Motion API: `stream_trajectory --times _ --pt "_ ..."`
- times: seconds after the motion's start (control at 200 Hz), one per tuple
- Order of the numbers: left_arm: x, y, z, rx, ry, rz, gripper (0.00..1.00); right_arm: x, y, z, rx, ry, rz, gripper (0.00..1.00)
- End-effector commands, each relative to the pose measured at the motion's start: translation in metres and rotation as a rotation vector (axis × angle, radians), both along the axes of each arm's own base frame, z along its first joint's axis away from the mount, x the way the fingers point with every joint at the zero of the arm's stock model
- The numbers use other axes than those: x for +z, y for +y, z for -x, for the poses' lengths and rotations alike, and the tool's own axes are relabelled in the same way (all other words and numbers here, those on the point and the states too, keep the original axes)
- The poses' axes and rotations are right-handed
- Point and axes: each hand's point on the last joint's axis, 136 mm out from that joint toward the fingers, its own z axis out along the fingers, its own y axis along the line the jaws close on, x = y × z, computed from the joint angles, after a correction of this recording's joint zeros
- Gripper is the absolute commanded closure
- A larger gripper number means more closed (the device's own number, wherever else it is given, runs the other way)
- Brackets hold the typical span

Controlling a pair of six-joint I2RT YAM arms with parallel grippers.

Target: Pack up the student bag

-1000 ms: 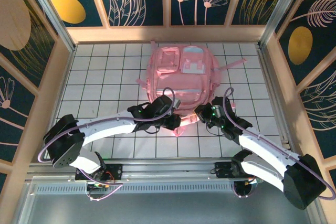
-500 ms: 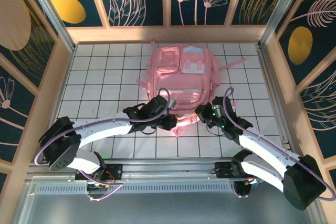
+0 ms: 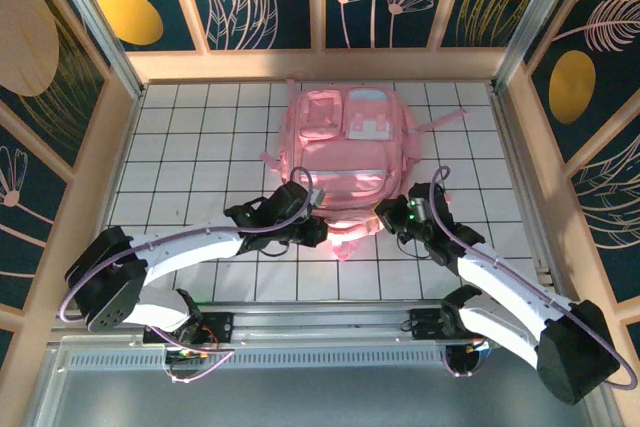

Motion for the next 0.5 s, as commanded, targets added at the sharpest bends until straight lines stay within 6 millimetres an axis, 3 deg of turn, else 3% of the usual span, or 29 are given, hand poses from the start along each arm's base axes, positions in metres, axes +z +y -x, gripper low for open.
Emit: stream_trajectory --times 0.0,0.495 --pt "-0.011 0.021 0.002 0.046 0.031 -0.056 1.00 0.010 -0.021 -0.015 -0.085 -0.067 0.048 1.00" --pt "-0.014 0.030 0.001 0.057 0.032 -0.082 1.00 0.000 -0.048 -0.024 -0.111 -0.048 0.087 1.00"
